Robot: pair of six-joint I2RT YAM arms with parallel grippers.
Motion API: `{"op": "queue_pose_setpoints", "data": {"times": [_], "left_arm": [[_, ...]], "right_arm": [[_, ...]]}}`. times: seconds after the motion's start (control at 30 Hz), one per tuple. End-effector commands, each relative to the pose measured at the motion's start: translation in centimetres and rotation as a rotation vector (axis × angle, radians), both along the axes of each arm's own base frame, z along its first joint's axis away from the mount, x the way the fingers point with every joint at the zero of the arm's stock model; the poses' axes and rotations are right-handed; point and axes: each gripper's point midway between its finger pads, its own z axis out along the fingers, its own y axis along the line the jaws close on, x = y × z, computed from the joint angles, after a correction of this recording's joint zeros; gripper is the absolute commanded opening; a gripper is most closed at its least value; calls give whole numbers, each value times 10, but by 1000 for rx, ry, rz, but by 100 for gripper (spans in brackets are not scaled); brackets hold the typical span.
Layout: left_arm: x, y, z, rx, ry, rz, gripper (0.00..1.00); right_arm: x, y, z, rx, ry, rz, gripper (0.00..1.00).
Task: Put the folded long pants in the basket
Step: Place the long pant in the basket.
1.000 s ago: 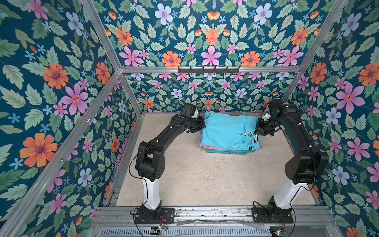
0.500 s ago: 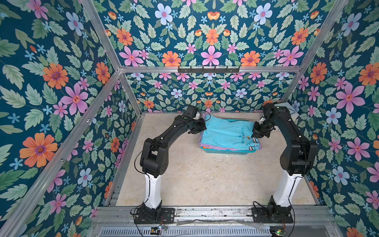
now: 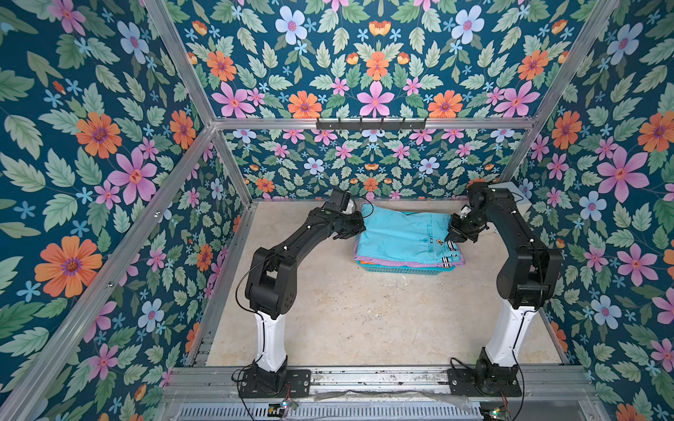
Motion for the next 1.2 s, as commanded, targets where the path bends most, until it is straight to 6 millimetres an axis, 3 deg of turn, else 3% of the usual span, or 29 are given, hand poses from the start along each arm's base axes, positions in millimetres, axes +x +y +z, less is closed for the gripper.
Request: {"op": "queue_pose_setpoints", "data": {"times": [0.0,0.07,0.17,0.23,0.3,0.37,0.47,0.63,0.73,0.9,0.97,1.0,1.1,1.17], "left_arm": [[10,1,12,14,-72,5,32],[14,7,28,44,-117,14,47],[18,20,68,75,-233,56,55],[14,20,92,46,-299,44,51],[7,3,105,-44,-325,-38,41],[-4,-21,103,-141,-295,-147,18],[-20,-44,81,-155,-251,-233,2],[-37,-48,33,-131,-169,-266,0],[-45,-41,9,-102,-130,-260,0],[-54,-31,-9,-61,-95,-240,0],[-60,-28,-1,-44,-109,-239,0],[-62,-28,5,-45,-126,-240,5],[-66,-27,27,-64,-170,-244,11],[-65,-28,41,-83,-197,-248,18]], "right_arm": [[6,-12,8,-69,-43,-2,45],[5,-22,27,-123,-100,-24,59],[6,-32,59,-164,-213,-60,68],[9,-34,77,-166,-278,-71,68],[17,-26,89,-119,-342,-70,65],[28,-10,91,-15,-376,-56,58],[42,9,78,110,-338,-54,36],[67,12,44,144,-324,-86,12],[76,0,20,94,-298,-107,6],[77,-30,-20,-20,-234,-146,0],[73,-31,-13,-29,-256,-149,4],[71,-31,-6,-23,-274,-157,7],[59,-16,40,74,-381,-160,9],[38,-4,62,163,-410,-178,9]]}}
